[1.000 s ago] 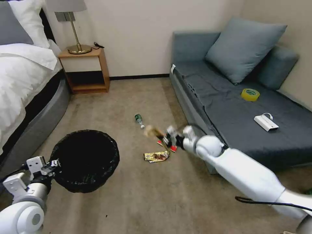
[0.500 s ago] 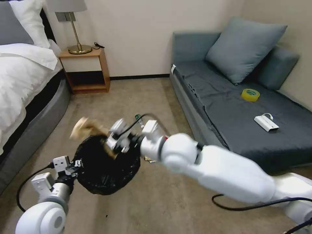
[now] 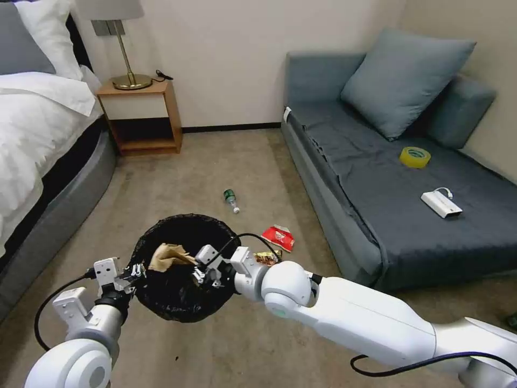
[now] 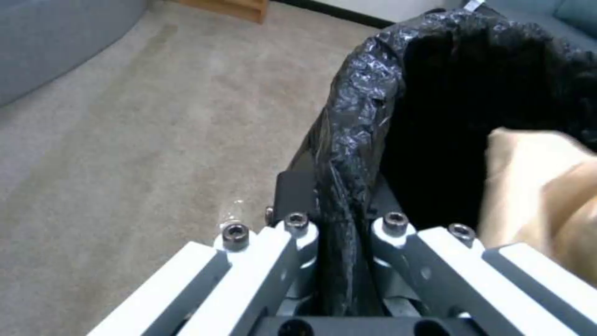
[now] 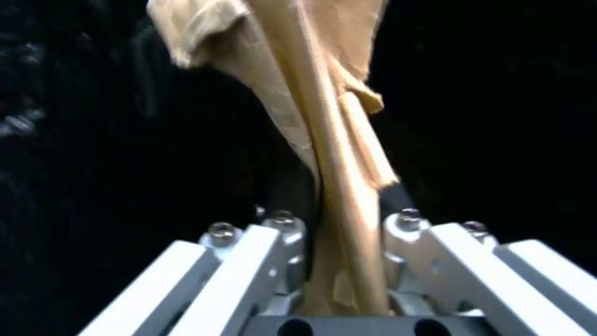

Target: Pick up the trash bin, then pick up the garbage on the floor and place it into the trash bin.

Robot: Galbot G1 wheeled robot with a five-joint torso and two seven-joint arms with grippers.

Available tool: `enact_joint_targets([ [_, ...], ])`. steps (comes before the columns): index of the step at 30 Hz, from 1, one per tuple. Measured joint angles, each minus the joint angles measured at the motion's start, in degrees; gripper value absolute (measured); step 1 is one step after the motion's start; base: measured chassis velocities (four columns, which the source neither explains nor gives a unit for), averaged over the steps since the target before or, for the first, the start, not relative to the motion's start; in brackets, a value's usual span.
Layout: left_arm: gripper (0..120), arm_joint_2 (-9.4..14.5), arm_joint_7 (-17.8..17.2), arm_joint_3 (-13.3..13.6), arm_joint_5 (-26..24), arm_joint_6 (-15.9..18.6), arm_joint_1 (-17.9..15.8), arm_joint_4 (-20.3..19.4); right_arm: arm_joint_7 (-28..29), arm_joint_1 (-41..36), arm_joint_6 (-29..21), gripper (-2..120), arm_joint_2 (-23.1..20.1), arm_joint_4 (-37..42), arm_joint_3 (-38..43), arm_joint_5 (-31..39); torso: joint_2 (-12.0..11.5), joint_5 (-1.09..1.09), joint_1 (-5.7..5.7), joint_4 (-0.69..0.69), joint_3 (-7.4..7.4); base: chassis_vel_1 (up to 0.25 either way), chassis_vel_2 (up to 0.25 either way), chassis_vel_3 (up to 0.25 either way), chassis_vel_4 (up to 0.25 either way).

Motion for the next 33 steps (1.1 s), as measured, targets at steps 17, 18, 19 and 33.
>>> enact_joint_targets([
  [17, 4, 0.72, -0.42, -0.54, -3.55, 0.46, -1.09, 1.31, 2.18, 1.33, -1.66, 79, -3.39, 4.72, 2.35, 2.55, 0.0, -0.01, 0.0, 0.01, 0.0, 0.0, 0.0, 0.0, 0.0],
  [18, 4, 0.8, -0.45, -0.66, -3.74, 0.46, -1.19, 1.44, 2.43, 1.24, -1.52, 83, -3.53, 5.07, 2.84, 2.5, 0.0, 0.0, 0.0, 0.0, 0.0, 0.0, 0.0, 0.0, 0.0],
  [19, 4, 0.9, -0.48, -0.79, -3.84, 0.46, -1.27, 1.62, 3.0, 1.15, -1.27, 88, -3.72, 5.53, 3.45, 2.37, 0.0, 0.0, 0.0, 0.01, 0.0, 0.0, 0.0, 0.0, 0.0],
  [33, 4, 1.02, -0.56, -4.61, -2.79, -0.05, -2.77, 2.22, 16.67, -16.55, 9.45, 100, -13.67, 18.28, 24.78, -15.94, 0.0, 0.01, 0.0, 0.0, 0.0, 0.0, 0.0, 0.0, 0.0],
])
